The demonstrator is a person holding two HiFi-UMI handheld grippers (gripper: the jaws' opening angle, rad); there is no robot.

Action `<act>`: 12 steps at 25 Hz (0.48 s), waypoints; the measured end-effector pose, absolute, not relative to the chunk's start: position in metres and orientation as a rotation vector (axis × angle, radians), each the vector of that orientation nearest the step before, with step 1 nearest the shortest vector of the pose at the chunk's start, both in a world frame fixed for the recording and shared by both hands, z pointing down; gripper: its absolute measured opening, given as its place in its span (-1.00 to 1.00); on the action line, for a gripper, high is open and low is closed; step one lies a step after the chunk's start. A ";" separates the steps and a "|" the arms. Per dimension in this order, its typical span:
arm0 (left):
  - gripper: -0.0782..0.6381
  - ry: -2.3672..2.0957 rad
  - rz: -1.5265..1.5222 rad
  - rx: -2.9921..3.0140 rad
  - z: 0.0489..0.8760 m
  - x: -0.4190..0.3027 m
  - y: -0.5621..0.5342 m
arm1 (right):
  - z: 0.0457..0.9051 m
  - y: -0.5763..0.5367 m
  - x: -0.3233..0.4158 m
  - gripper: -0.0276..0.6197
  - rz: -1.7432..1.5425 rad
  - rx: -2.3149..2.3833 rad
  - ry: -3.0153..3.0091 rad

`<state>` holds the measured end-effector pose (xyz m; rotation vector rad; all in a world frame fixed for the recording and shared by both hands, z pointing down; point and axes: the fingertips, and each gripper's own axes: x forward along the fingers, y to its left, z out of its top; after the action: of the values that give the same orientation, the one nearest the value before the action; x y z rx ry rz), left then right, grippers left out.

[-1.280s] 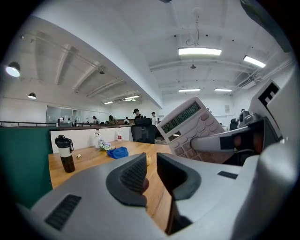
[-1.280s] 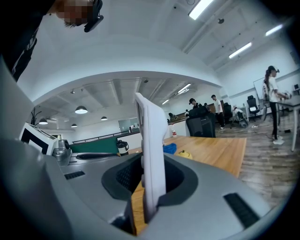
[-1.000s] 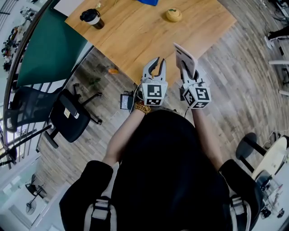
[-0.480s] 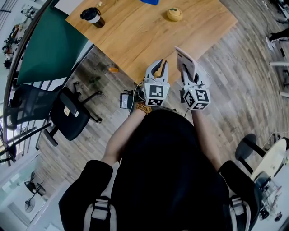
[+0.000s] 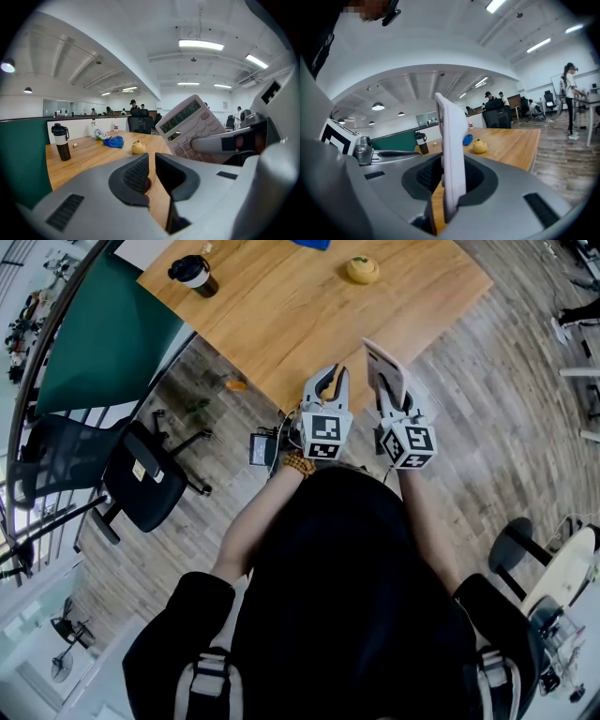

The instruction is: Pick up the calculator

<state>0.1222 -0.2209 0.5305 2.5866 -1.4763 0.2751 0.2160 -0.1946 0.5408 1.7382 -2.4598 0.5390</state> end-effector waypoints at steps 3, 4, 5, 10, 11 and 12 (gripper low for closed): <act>-0.61 -1.476 0.275 2.578 0.532 0.120 -0.221 | 0.542 -0.193 0.214 -0.66 0.541 1.737 -2.456; -0.61 -1.476 0.275 2.575 0.532 0.119 -0.220 | 0.543 -0.193 0.214 -0.66 0.541 1.736 -2.455; -0.61 -1.476 0.276 2.573 0.533 0.119 -0.220 | 0.543 -0.193 0.214 -0.66 0.542 1.735 -2.453; -0.61 -1.486 0.296 2.555 0.538 0.115 -0.220 | 0.547 -0.190 0.213 -0.66 0.545 1.727 -2.443; -0.62 -1.487 0.300 2.549 0.539 0.115 -0.220 | 0.548 -0.189 0.213 -0.66 0.546 1.726 -2.440; -0.62 -1.488 0.305 2.545 0.540 0.114 -0.219 | 0.548 -0.188 0.213 -0.66 0.546 1.726 -2.438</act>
<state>0.1136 -0.2195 0.5395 2.5448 -1.4882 0.3051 0.2128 -0.1881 0.5479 1.7256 -2.4382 0.5460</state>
